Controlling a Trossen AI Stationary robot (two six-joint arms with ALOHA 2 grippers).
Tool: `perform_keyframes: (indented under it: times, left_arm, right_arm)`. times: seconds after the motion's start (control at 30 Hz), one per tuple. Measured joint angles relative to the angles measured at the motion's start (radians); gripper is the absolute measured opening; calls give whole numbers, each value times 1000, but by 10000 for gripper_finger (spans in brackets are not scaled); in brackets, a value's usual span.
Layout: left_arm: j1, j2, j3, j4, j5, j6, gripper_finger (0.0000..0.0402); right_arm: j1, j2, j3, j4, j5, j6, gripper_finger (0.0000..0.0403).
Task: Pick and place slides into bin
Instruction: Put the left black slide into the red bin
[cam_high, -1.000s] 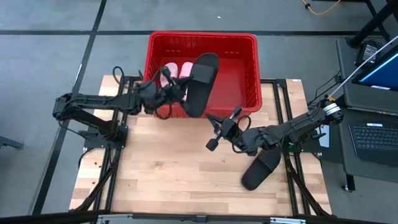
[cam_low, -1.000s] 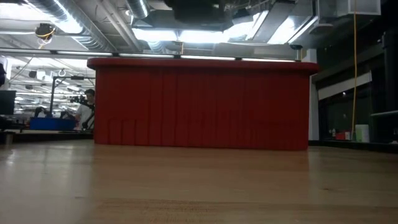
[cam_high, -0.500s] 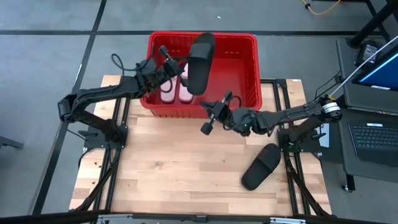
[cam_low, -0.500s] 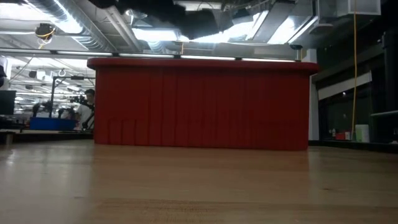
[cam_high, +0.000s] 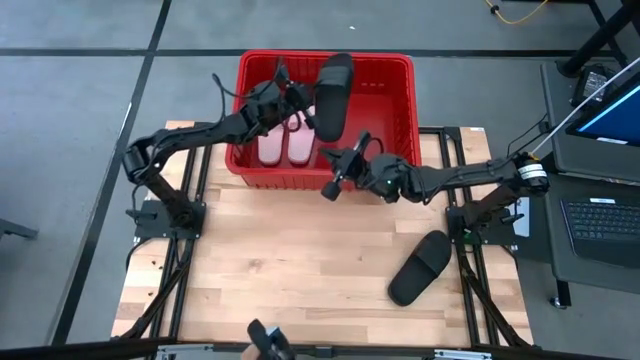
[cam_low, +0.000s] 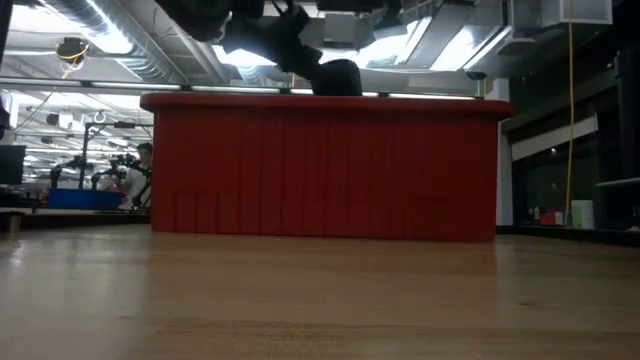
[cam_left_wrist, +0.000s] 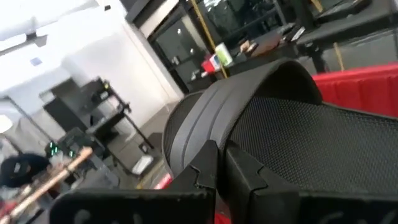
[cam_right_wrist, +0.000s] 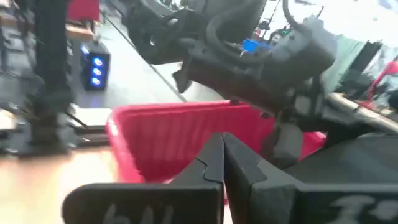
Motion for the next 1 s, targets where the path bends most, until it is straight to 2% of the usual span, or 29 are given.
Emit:
perform_keyframes:
  times: [0.07, 0.27, 0.47, 0.63, 0.77, 1.0]
  left_arm:
    - [12, 17, 0, -18, -5, -6, 5]
    - [52, 67, -2, -78, 4, -6, 4]
    - [77, 99, 0, -57, 118, -65, 4]
    - [74, 147, -1, 6, 126, -21, 4]
    - [74, 193, 0, 12, 83, -7, 4]
    - [81, 274, -2, 25, 109, -28, 4]
  right_arm:
    - [-13, 0, 0, 2, 1, -28, 4]
    - [-54, -5, 0, -9, 3, 56, 3]
    - [-102, -6, -1, -3, 2, 144, 3]
    - [-147, -6, -1, -23, 4, 217, 4]
    - [-156, -6, -1, -28, 4, 230, 4]
    - [-161, -6, -1, -56, 4, 237, 4]
